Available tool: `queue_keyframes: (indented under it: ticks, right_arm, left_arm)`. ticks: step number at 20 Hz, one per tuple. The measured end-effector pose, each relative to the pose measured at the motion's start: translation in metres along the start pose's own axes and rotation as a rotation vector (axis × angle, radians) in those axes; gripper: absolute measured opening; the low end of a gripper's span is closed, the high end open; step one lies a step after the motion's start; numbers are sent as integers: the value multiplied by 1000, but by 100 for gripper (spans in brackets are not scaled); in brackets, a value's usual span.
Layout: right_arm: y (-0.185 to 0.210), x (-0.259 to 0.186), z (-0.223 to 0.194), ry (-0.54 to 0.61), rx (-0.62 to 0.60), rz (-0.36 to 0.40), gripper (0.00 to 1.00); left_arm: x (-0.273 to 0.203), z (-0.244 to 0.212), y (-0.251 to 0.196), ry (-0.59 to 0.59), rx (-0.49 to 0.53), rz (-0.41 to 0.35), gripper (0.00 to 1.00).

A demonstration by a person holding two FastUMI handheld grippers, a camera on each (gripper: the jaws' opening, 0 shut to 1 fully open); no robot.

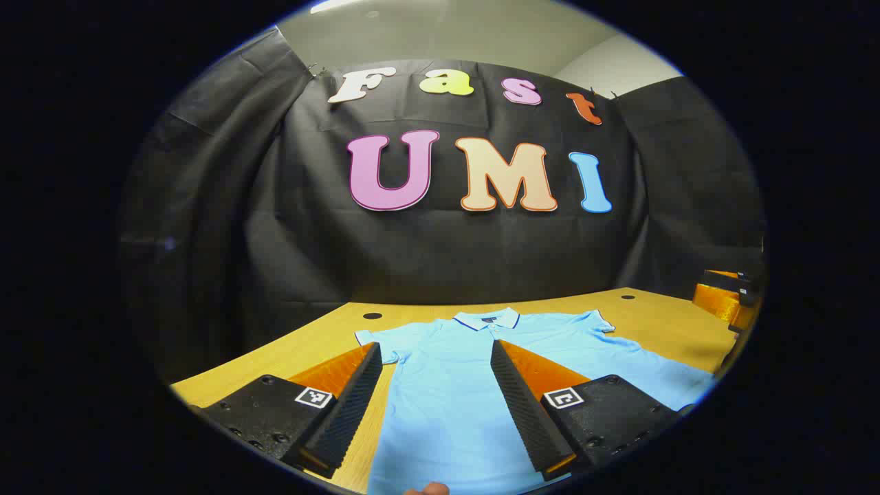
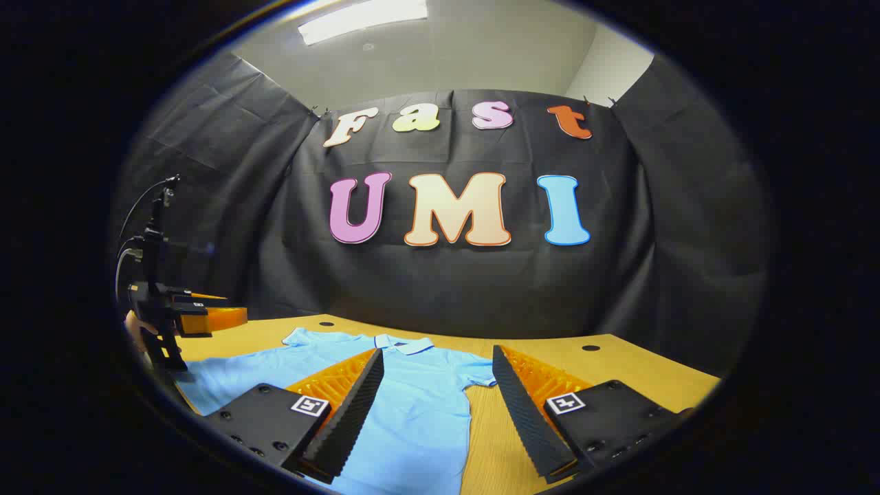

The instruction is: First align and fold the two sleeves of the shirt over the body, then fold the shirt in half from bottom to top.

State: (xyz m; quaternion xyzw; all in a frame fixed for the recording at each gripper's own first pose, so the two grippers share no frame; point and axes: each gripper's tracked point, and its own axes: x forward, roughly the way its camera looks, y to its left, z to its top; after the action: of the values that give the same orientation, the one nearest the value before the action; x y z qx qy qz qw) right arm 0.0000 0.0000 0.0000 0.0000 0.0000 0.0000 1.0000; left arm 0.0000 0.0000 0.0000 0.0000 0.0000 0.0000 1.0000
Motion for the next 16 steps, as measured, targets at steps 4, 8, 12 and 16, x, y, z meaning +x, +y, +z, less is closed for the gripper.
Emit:
queue_keyframes:
  ticks: [4, 8, 12, 16]
  right_arm:
    - [2, 1, -3, 10, 6, 4, 98]
    - [3, 2, -9, 24, -9, 7, 98]
    - [6, 4, -16, 40, -13, 15, 98]
    - [10, 8, -20, 57, 1, 32, 99]
  left_arm:
    - [1, 4, 0, -12, 7, 5, 95]
    - [1, 5, 2, -10, 9, 7, 95]
    - [1, 5, 3, -8, 7, 12, 95]
    - [3, 0, 1, 4, -3, 1, 95]
